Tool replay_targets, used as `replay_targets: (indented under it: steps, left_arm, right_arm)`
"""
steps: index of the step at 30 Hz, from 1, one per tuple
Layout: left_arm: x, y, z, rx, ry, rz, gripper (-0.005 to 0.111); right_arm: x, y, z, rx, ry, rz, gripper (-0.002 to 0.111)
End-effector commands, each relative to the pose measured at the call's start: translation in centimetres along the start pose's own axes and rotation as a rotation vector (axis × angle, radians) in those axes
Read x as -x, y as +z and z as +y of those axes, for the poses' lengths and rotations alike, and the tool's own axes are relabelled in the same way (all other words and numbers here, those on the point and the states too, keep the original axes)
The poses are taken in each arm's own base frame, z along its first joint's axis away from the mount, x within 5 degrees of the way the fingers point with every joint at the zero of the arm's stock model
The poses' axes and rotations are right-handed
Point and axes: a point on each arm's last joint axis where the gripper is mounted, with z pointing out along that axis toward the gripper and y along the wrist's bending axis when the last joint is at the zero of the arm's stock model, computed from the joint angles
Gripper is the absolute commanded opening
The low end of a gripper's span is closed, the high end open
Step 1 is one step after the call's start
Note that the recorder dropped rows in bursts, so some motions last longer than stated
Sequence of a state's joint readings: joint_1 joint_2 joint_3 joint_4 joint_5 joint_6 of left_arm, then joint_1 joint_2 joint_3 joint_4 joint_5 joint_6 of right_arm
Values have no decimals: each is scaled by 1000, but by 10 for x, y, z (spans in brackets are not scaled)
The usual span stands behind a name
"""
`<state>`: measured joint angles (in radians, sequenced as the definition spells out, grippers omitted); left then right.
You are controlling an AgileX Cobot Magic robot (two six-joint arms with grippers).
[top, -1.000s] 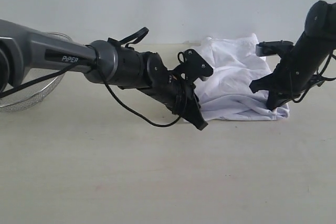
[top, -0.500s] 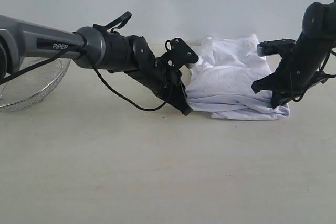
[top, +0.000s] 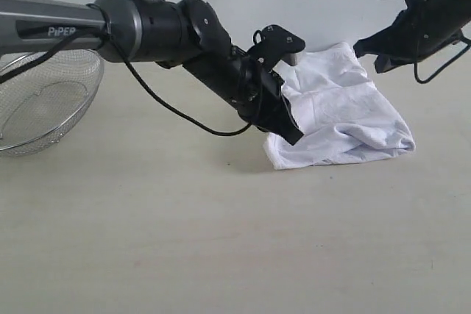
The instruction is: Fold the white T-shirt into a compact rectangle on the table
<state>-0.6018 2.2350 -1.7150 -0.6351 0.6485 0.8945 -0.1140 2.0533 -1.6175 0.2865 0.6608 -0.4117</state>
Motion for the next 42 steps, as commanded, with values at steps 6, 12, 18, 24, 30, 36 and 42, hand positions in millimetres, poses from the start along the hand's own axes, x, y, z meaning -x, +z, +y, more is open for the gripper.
replay_targets:
  steps: [6,12,18,24,30,36,42]
  left_arm:
    - [4,29,-25,-26,29,-51,4]
    - [6,35,-23,22,68,-78,4]
    - [4,67,-29,45,163,-89,50]
    - [1,73,-25,107,228,-81,58]
    - [7,71,-18,190,236,-132,53]
    - [-8,90,-19,166,213,-93,53]
    - [-11,92,-24,127,214,-69,51]
  right_arm:
    - [28,66,-6,154,52,52,0]
    - [28,103,-11,182,94,118,0]
    - [24,106,-10,197,111,159,0]
    - [20,111,-10,203,118,180,0]
    - [19,110,-9,209,110,188,0]
    - [20,110,-8,218,119,180,0]
    - [21,111,-8,219,111,167,0]
